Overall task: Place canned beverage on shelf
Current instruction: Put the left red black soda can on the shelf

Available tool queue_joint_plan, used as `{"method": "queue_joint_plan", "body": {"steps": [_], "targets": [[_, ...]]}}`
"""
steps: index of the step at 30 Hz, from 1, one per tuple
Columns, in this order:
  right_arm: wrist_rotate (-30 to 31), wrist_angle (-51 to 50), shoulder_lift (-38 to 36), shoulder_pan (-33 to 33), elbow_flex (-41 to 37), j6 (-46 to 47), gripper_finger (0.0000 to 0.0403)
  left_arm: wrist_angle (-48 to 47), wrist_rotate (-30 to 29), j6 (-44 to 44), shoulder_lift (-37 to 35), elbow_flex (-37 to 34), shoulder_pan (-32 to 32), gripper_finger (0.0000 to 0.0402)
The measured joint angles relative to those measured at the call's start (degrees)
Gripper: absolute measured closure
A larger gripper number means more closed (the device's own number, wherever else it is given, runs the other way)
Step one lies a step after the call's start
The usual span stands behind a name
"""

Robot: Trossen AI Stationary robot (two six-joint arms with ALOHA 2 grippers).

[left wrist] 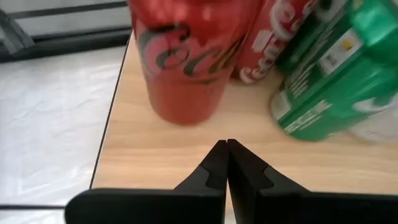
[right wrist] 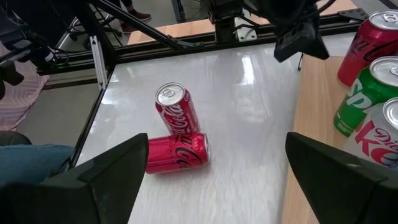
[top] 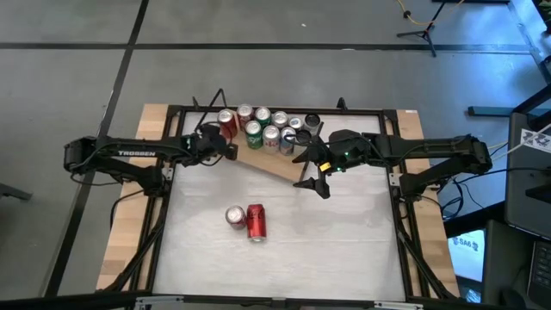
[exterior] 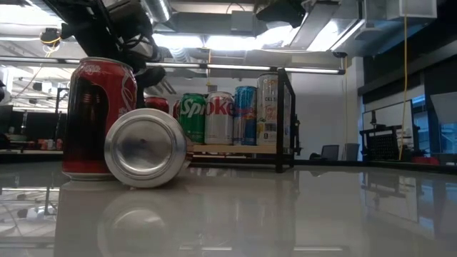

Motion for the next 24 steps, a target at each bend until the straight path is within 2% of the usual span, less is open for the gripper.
{"method": "queue_joint_plan", "body": {"steps": [8, 11, 18, 24], "targets": [[0.0, 0.0, 0.0, 0.0, 0.0, 0.0, 0.0031, 0.4, 2.2, 2.1, -1.6, 0.0, -5.2, 0.0401], [0.0, 0.0, 0.0, 0.0, 0.0, 0.0, 0.0031, 1.2, 2.2, 6.5, -1.8, 1.1, -7.9, 0.0401], [0.0, 0.0, 0.0, 0.0, 0.0, 0.0, 0.0031, 2.7, 1.6, 30.6, -2.0, 7.3, -12.8, 0.0401], [0.0, 0.0, 0.0, 0.0, 0.0, 0.0, 0.0031, 2.4, -2.2, 51.7, -2.0, 8.3, -12.1, 0.0401]]}}
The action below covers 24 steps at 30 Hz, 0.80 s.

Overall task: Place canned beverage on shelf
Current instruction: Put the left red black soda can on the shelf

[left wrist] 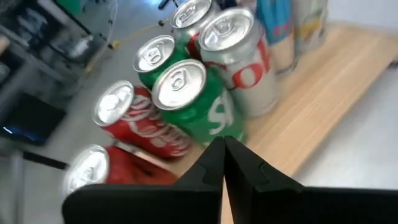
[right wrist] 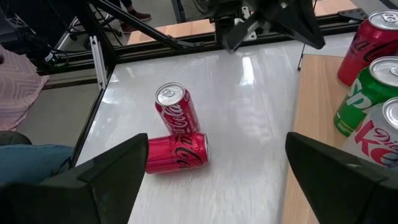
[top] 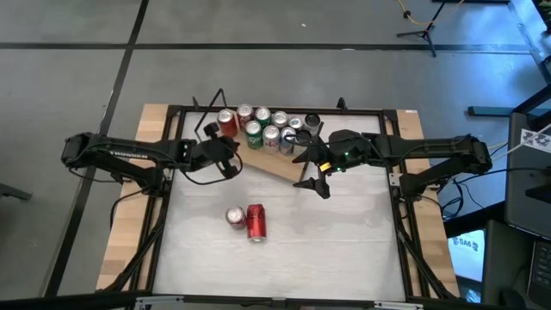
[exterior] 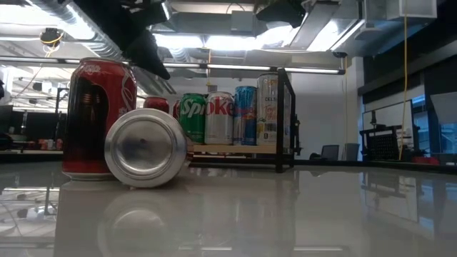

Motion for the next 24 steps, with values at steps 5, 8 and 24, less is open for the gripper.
{"method": "queue_joint_plan", "body": {"steps": [5, 8, 24], "targets": [[0.0, 0.0, 0.0, 0.0, 0.0, 0.0, 0.0031, -1.0, -0.1, 12.4, 0.0, -2.0, 3.1, 0.0401], [0.0, 0.0, 0.0, 0.0, 0.0, 0.0, 0.0031, -1.0, 0.0, 17.7, 0.0, -2.8, 5.2, 0.0401], [0.0, 0.1, 0.0, 0.0, 0.0, 0.0, 0.0031, -0.9, 4.2, 19.7, 0.0, -7.4, 15.3, 0.0401]]}}
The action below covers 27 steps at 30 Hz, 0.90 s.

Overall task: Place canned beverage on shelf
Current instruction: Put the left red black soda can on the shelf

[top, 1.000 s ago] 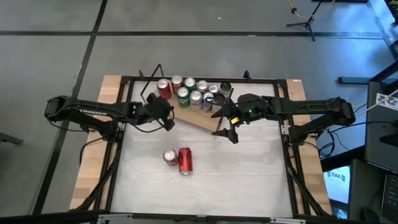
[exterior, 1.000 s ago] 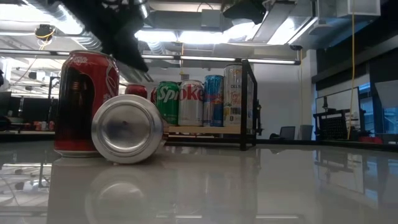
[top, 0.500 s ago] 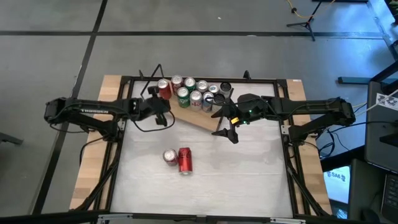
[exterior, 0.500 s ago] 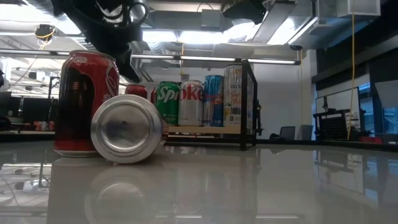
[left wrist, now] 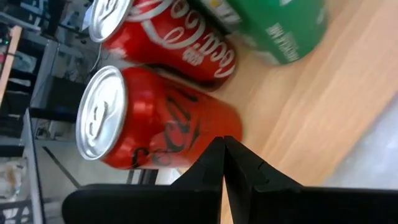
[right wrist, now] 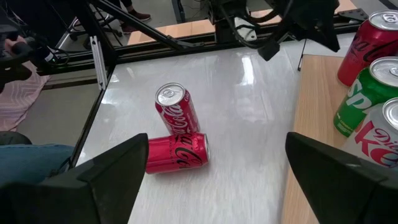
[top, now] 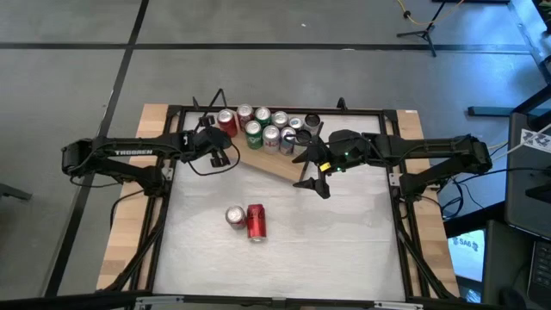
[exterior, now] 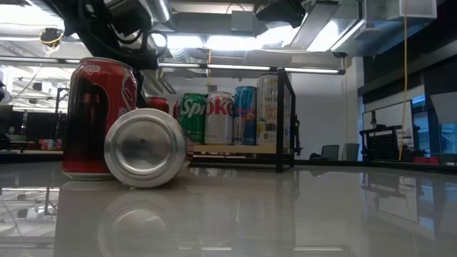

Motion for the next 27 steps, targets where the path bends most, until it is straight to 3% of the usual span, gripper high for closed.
{"method": "queue_joint_plan", "body": {"steps": [6, 19, 27], "targets": [[0.0, 0.0, 0.0, 0.0, 0.0, 0.0, 0.0031, 0.2, 0.0, 5.6, 0.0, 0.0, 2.6, 0.0401], [0.0, 0.0, 0.0, 0.0, 0.0, 0.0, 0.0031, 5.9, 3.8, 5.8, 0.1, 0.0, 7.4, 0.0401], [0.0, 0.0, 0.0, 0.0, 0.0, 0.0, 0.0031, 6.9, 3.8, 5.8, 3.7, 0.0, 10.2, 0.0401]]}}
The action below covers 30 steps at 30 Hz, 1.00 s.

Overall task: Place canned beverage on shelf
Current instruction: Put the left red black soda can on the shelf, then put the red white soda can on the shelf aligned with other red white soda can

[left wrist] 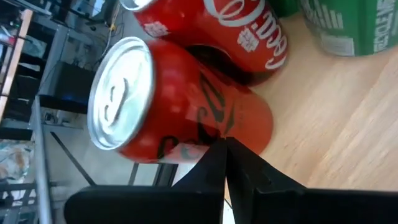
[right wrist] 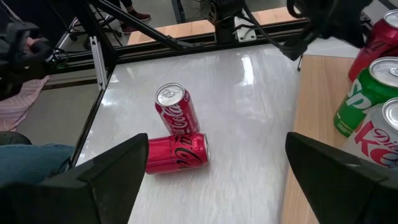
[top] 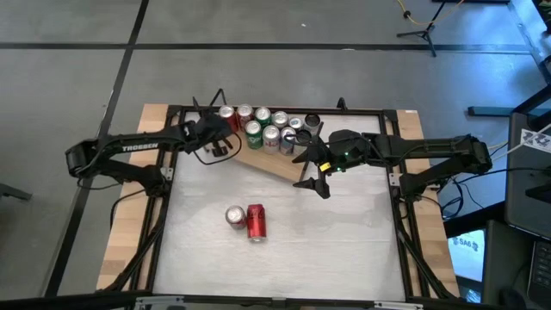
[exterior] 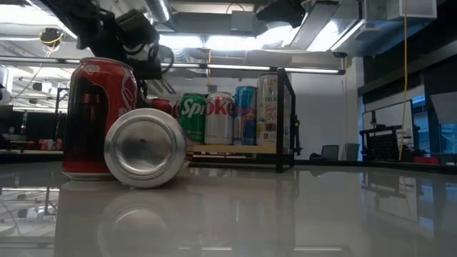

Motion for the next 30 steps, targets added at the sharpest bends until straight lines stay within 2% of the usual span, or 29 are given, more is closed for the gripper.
{"method": "queue_joint_plan", "body": {"steps": [7, 14, 22, 30], "targets": [[0.0, 0.0, 0.0, 0.0, 0.0, 0.0, 0.0031, 6.8, -0.2, 0.0, 5.7, 0.0, 0.5, 0.0402], [0.0, 0.0, 0.0, 0.0, 0.0, 0.0, 0.0031, 7.8, -5.3, 0.0, 7.1, 0.0, 0.4, 0.0402], [0.0, 0.0, 0.0, 0.0, 0.0, 0.0, 0.0031, 7.4, -4.6, -0.1, 5.1, 0.0, -2.2, 0.0402], [0.0, 0.1, 0.0, 0.0, 0.0, 0.0, 0.0031, 6.8, -3.9, -2.3, -2.3, 1.1, -10.4, 0.0401]]}}
